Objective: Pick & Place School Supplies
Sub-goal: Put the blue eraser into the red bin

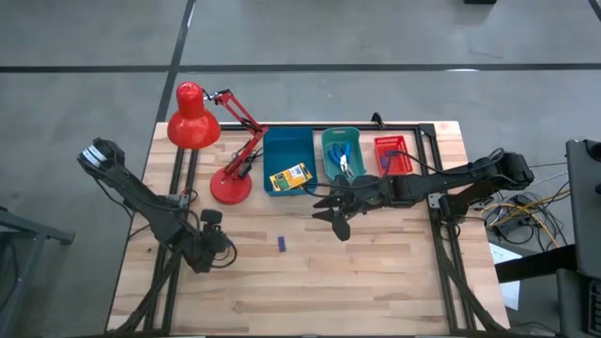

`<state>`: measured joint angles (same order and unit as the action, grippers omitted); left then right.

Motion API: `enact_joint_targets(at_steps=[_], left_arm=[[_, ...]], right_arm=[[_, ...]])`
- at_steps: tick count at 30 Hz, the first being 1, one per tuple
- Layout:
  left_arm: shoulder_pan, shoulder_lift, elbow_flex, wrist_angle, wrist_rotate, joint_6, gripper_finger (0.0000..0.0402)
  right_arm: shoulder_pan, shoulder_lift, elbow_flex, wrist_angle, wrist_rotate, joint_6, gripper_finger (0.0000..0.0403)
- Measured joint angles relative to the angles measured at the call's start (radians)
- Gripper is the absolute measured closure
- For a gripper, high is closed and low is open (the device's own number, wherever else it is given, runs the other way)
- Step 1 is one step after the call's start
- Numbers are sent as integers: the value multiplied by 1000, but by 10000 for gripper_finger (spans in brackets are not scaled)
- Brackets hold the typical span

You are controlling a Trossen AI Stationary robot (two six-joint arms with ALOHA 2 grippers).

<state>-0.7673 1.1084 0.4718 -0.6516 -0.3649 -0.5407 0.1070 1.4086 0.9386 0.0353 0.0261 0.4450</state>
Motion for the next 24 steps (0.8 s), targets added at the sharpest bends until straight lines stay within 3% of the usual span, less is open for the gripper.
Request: enact_joint_targets(at_steps=[16, 24], left_arm=[[62, -2, -80, 57, 3, -20, 213], [136, -2, -136, 129, 89, -14, 213]], right_arm=[[0, 0, 0, 0, 0, 0, 257], [0, 0, 0, 0, 0, 0, 257]])
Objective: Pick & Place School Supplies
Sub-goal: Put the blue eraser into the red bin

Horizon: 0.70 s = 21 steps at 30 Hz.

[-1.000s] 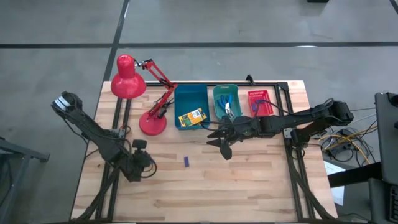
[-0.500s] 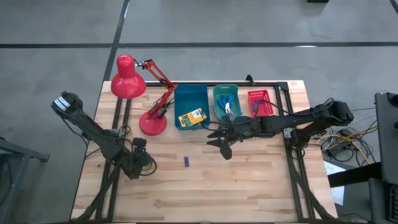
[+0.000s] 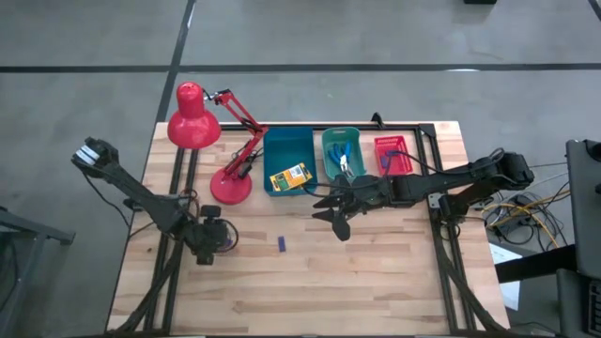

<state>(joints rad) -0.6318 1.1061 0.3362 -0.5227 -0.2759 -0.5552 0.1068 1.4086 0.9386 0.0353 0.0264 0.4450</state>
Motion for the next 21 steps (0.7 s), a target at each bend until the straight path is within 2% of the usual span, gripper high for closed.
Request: enact_joint_targets(at_steps=[8, 14, 21], left_arm=[[7, 0, -4, 43, 19, 25, 227], [6, 0, -4, 57, 40, -35, 269], [6, 0, -3, 64, 43, -13, 315]], right_arm=[[0, 0, 0, 0, 0, 0, 257], [0, 0, 0, 0, 0, 0, 257], [0, 0, 0, 0, 0, 0, 257]])
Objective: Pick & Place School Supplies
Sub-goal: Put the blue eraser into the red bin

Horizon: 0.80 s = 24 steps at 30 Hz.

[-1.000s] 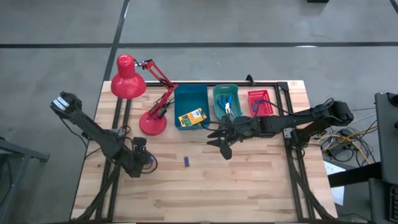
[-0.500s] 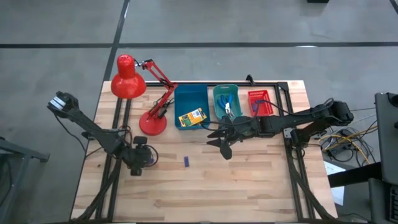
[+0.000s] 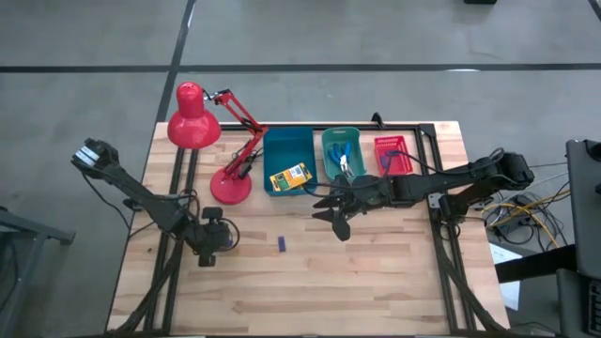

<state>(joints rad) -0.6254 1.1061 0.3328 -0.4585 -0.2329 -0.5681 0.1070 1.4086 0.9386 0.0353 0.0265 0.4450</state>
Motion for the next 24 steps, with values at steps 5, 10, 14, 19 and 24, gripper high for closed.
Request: enact_joint_targets(at_steps=[5, 10, 14, 19, 24], left_arm=[[0, 0, 0, 5, -1, -1, 324], [0, -1, 28, -9, -4, -14, 320], [0, -2, 81, -48, -13, -15, 320], [2, -8, 164, -99, -29, -13, 320], [2, -12, 237, -111, -98, -9, 319]], right_arm=[[0, 0, 0, 0, 0, 0, 257], [0, 0, 0, 0, 0, 0, 257], [0, 0, 0, 0, 0, 0, 257], [0, 0, 0, -1, 0, 0, 257], [0, 0, 0, -1, 0, 0, 257]])
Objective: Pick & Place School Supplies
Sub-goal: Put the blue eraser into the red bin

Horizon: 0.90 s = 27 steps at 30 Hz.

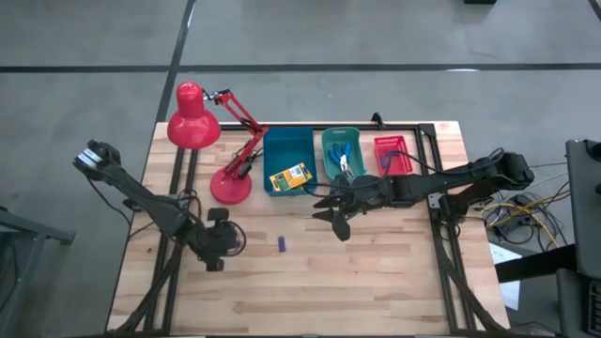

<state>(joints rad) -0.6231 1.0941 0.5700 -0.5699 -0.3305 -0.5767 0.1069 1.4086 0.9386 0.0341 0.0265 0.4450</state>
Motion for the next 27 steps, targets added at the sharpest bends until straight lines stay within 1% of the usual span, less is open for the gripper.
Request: enact_joint_targets(at_steps=[5, 11, 13, 15, 18, 20, 23, 27], left_arm=[[9, 1, 92, 50, -125, 3, 319], [18, 1, 216, 168, -343, 29, 319], [25, 1, 249, 208, -379, 40, 319], [35, 1, 276, 235, -385, 59, 319], [62, 3, 308, 256, -370, 78, 319], [98, 9, 330, 279, -332, 78, 319], [179, 26, 366, 293, -211, 22, 319], [318, 60, 385, 302, 2, -161, 319]], right_arm=[[0, 0, 0, 0, 0, 0, 257], [0, 0, 0, 0, 0, 0, 257], [0, 0, 0, 0, 0, 0, 257], [0, 0, 0, 0, 0, 0, 257], [0, 0, 0, 0, 0, 0, 257], [0, 0, 0, 0, 0, 0, 257], [0, 0, 0, 0, 0, 0, 257], [0, 0, 0, 0, 0, 0, 257]])
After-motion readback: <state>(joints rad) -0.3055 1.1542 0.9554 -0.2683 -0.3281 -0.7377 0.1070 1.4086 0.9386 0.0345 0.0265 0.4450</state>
